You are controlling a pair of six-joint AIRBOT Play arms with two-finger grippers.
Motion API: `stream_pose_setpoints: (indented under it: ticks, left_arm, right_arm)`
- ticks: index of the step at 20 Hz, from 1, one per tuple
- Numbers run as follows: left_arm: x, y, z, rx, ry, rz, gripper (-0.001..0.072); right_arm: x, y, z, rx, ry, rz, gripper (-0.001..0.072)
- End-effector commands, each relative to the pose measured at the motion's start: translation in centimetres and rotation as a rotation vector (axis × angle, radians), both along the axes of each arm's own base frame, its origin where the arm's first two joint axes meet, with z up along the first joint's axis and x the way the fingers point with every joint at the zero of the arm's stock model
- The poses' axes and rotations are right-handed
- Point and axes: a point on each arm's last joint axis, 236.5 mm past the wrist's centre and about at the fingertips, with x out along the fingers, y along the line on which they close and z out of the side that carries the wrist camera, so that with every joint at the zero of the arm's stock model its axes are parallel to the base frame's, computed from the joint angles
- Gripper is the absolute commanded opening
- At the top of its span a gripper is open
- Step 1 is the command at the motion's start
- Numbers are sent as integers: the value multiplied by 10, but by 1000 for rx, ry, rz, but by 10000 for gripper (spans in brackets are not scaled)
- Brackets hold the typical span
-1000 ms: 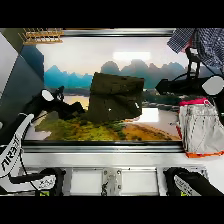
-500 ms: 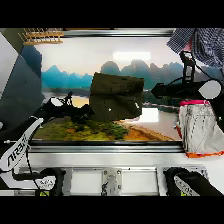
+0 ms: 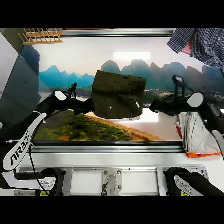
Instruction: Fold the clothes and pants, and hang the long-sleeved shirts on hangers.
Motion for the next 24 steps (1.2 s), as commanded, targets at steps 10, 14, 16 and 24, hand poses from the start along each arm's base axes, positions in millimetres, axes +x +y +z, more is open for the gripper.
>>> stream_pose_setpoints:
  ticks: [10, 14, 16, 24]
  left_arm:
    - [-3, 1, 2, 16, 6, -39, 25]
    - [7, 12, 25, 0, -26, -22, 24]
    - [35, 29, 90, -27, -161, 11, 25]
    - [-25, 45, 472, -69, -1049, 7, 25]
  right_arm:
    - [59, 69, -89, 137, -13, -4, 552]
    - [70, 68, -60, 108, -77, 59, 36]
    - [79, 64, -6, 48, -177, 158, 35]
    - [23, 60, 338, 100, -864, 191, 35]
